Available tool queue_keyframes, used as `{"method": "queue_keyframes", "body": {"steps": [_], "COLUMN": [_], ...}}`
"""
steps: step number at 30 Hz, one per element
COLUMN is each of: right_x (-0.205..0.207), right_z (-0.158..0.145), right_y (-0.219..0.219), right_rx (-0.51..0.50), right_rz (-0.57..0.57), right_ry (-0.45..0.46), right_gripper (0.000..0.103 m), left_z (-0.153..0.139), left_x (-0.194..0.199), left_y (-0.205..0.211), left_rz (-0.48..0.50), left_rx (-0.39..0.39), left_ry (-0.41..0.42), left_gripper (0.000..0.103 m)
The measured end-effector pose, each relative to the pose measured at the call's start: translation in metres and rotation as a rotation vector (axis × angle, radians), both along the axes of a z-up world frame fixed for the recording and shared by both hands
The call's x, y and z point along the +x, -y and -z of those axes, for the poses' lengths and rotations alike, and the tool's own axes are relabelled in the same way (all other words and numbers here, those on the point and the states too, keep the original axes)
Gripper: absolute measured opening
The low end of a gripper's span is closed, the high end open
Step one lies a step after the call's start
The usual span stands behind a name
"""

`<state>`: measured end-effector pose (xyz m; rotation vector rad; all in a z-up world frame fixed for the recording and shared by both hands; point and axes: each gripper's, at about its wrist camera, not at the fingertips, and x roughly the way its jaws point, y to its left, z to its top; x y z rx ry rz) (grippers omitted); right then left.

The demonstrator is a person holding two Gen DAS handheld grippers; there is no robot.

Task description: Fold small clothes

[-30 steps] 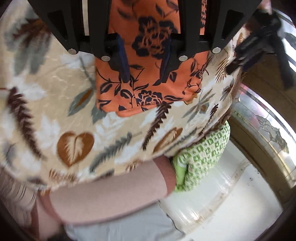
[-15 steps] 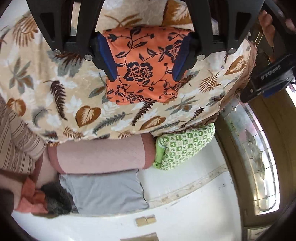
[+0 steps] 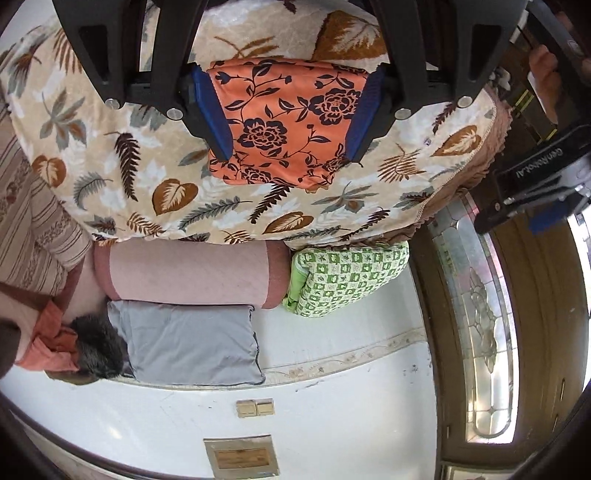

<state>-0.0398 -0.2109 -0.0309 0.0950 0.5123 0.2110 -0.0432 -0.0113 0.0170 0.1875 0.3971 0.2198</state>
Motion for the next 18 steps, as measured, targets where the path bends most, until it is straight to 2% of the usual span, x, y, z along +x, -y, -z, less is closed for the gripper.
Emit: {"method": "queue_keyframes", "body": {"steps": [13, 18], "right_x": [0.012, 0.010], "right_z": [0.017, 0.020], "right_y": [-0.001, -0.003], "right_rx": [0.001, -0.010], "right_rz": [0.035, 0.032], "right_ry": [-0.050, -0.058], "right_gripper": [0.067, 0.067], "left_z": [0.004, 0.007], "left_x": [0.004, 0.006], "left_y": [0.003, 0.003], "left_rz": [0.043, 0.045], "left_rx": [-0.069, -0.067], "left_ry": [-0.049, -0.076], "left_gripper": [0.095, 0.095]}}
